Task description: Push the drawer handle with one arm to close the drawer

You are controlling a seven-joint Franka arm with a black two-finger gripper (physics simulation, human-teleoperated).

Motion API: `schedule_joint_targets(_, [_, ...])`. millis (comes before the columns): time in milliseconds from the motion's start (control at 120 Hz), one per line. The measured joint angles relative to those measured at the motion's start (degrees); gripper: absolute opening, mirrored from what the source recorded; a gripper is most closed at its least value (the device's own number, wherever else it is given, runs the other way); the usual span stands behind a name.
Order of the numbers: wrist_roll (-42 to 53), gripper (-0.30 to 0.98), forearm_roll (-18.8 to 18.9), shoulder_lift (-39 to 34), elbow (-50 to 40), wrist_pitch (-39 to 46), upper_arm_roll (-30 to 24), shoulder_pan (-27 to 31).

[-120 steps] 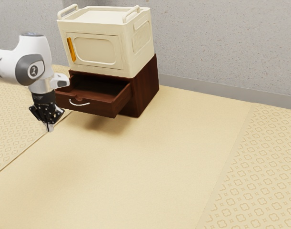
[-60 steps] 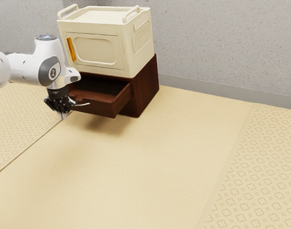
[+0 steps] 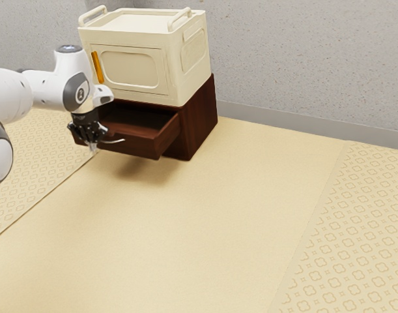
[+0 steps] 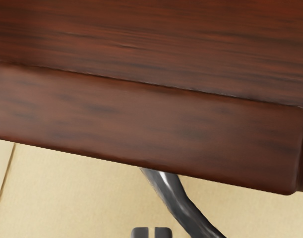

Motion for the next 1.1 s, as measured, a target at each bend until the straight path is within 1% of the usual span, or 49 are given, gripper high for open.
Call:
schedule_joint_targets(233, [1.3, -0.1, -0.2, 3.4, 5.0, 0.2, -1.2, 0.6])
schedule_joint_targets(825, [2.8, -0.1, -0.3, 5.0, 6.9, 9.0, -4.0, 0.6])
schedule_joint_targets(967, [3.0, -0.1, -0.3, 7.3, 10.3, 10.7, -4.1, 0.6])
schedule_joint_targets(1100, [3.1, -0.1, -0.2, 9.7, 13.8, 11.7, -5.3, 1.1])
